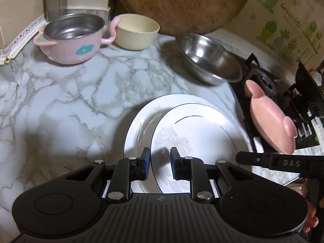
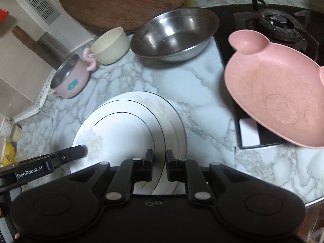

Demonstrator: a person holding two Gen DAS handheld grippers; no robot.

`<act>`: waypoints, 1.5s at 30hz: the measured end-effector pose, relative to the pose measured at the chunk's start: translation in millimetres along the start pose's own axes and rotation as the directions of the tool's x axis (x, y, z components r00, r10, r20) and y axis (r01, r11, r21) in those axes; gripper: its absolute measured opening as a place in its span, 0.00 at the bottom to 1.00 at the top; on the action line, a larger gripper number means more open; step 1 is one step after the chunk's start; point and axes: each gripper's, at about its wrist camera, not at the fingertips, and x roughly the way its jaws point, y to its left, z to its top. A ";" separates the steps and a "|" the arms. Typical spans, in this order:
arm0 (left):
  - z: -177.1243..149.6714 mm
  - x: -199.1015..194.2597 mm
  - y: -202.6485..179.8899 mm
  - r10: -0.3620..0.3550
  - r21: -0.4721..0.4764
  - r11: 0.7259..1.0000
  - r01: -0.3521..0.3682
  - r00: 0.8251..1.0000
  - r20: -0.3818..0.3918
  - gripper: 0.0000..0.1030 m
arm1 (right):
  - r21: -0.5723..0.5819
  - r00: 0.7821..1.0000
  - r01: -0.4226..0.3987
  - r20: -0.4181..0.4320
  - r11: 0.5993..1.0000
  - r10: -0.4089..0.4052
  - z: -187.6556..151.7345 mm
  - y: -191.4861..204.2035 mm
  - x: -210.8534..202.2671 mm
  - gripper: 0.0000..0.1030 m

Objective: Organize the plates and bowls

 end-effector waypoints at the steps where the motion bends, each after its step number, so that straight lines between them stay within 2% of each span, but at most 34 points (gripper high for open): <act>1: -0.3 2.0 0.8 0.005 -0.002 1.000 -0.005 1.000 -0.005 0.20 | 0.001 1.000 -0.001 -0.003 1.000 0.001 -0.8 -0.3 1.4 0.14; 12: -3.2 10.3 5.6 0.016 -0.007 1.000 -0.017 0.999 -0.034 0.19 | -0.048 1.000 0.015 -0.008 0.999 -0.016 0.6 6.7 10.3 0.14; 24: 0.4 4.9 10.4 0.010 -0.003 1.000 -0.010 1.000 -0.018 0.19 | -0.082 1.000 0.026 -0.004 0.996 -0.026 3.8 5.9 12.9 0.14; 28: -1.1 -0.3 9.9 0.016 0.009 1.000 -0.016 1.000 0.000 0.19 | -0.139 0.998 0.053 0.038 0.989 -0.048 3.2 13.5 6.8 0.15; 36: -7.6 -18.9 1.3 0.051 0.064 0.996 -0.056 0.997 0.064 0.20 | -0.269 0.989 0.078 0.141 0.960 -0.041 -7.5 41.6 -11.8 0.15; 41: -10.9 -33.5 -2.6 0.077 0.090 0.992 -0.088 0.990 0.121 0.22 | -0.299 0.979 0.096 0.199 0.950 -0.036 -14.7 52.7 -22.5 0.15; 44: -13.4 -41.9 -3.3 0.074 0.102 0.991 -0.089 0.987 0.144 0.27 | -0.308 0.975 0.092 0.223 0.947 -0.022 -20.0 57.5 -28.1 0.15; 45: -14.2 -44.6 -3.1 0.071 0.103 0.991 -0.087 0.986 0.151 0.34 | -0.315 0.972 0.094 0.232 0.944 -0.020 -22.0 59.6 -30.0 0.15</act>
